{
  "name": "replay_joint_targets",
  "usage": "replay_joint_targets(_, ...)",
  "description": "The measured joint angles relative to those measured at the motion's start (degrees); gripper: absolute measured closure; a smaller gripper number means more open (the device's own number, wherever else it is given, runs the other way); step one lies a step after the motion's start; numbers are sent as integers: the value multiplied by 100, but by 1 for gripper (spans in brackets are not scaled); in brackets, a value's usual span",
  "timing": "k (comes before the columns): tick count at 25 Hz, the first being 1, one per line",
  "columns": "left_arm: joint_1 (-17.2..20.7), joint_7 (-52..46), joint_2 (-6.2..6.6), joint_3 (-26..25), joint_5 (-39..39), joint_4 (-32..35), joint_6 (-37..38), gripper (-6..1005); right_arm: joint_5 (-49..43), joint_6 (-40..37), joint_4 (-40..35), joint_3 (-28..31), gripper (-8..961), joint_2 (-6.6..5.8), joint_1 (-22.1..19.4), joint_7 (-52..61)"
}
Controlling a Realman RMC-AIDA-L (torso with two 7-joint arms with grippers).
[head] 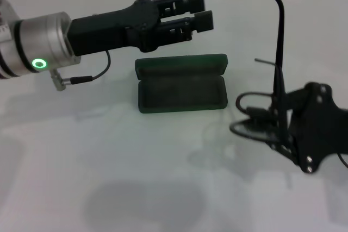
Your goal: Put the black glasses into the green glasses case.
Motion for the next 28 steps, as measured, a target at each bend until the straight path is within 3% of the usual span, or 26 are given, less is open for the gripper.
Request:
replay_joint_targets(4, -40, 78, -124, 0, 51, 42, -970, 364, -12, -570, 7, -179, 833, -9, 47, 67)
replay_joint_targets(8, -262, 238, -270, 0, 219, 113, -1164, 364, -23, -157, 113, -692, 832, -5, 344, 610)
replay_joint_targets(13, -471, 412, -241, 0, 698, 358, -937, 364, 32, 642, 380, -850, 831, 27, 607, 1018)
replay_joint_targets(21, -482, 808, -250, -1, 1198, 356, -543, 364, 324, 1271, 395, -827, 829, 15, 578, 1410)
replay_joint_targets(25, -448, 839, -253, -3, 1135, 317, -550, 364, 279, 1256, 396, -860, 828, 0, 575, 1405)
replay_joint_targets(28, -281, 912, -227, -9, 667, 236, -592, 365, 135, 1481, 395, -884, 828, 10, 507, 1228)
